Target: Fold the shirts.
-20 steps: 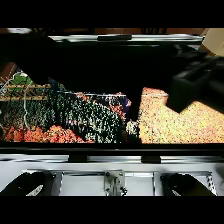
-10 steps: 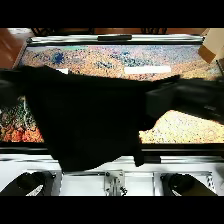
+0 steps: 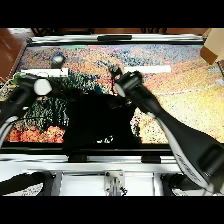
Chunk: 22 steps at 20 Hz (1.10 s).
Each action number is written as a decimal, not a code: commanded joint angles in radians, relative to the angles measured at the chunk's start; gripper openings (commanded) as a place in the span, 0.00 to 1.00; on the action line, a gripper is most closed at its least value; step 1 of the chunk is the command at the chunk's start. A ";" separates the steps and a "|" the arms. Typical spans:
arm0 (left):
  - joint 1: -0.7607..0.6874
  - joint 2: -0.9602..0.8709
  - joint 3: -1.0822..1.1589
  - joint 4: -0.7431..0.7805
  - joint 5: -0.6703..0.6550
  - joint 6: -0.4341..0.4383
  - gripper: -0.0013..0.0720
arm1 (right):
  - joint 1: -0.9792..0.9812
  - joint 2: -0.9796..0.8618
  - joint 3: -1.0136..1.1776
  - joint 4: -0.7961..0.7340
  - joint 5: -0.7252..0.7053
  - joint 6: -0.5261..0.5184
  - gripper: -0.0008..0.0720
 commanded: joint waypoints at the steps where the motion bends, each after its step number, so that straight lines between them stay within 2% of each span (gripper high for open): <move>1: 0.011 -0.150 -0.005 -0.211 0.027 0.010 0.39 | 0.000 -0.154 0.002 0.071 0.001 -0.005 0.30; 2: 0.019 -0.147 -0.001 -0.246 0.013 0.056 0.67 | 0.000 -0.138 0.003 0.095 0.007 -0.051 0.60; 3: 0.034 -0.139 0.020 -0.251 -0.032 0.105 0.76 | 0.000 -0.110 0.003 0.096 0.019 -0.095 0.69; 5: 0.100 -0.116 0.095 -0.243 -0.210 0.192 0.76 | -0.014 -0.015 0.003 0.018 0.068 -0.167 0.69; 7: 0.190 -0.066 0.135 -0.207 -0.386 0.218 0.76 | -0.070 0.084 0.002 -0.027 0.126 -0.228 0.69; 9: 0.277 0.016 0.076 -0.167 -0.481 0.224 0.76 | -0.196 0.158 0.002 0.040 0.172 -0.282 0.69; 11: 0.347 0.114 -0.066 -0.164 -0.524 0.224 0.76 | -0.377 0.189 -0.002 0.220 0.248 -0.299 0.69; 13: 0.371 0.232 -0.273 -0.170 -0.505 0.224 0.76 | -0.523 0.203 -0.050 0.433 0.291 -0.335 0.69; 15: 0.370 0.332 -0.474 -0.199 -0.443 0.230 0.76 | -0.613 0.220 -0.150 0.562 0.297 -0.362 0.69; 18: 0.370 0.391 -0.682 -0.247 -0.323 0.231 0.76 | -0.628 0.224 -0.300 0.566 0.277 -0.387 0.69; 22: 0.370 0.386 -0.780 -0.296 -0.179 0.231 0.75 | -0.628 0.224 -0.475 0.592 0.184 -0.418 0.69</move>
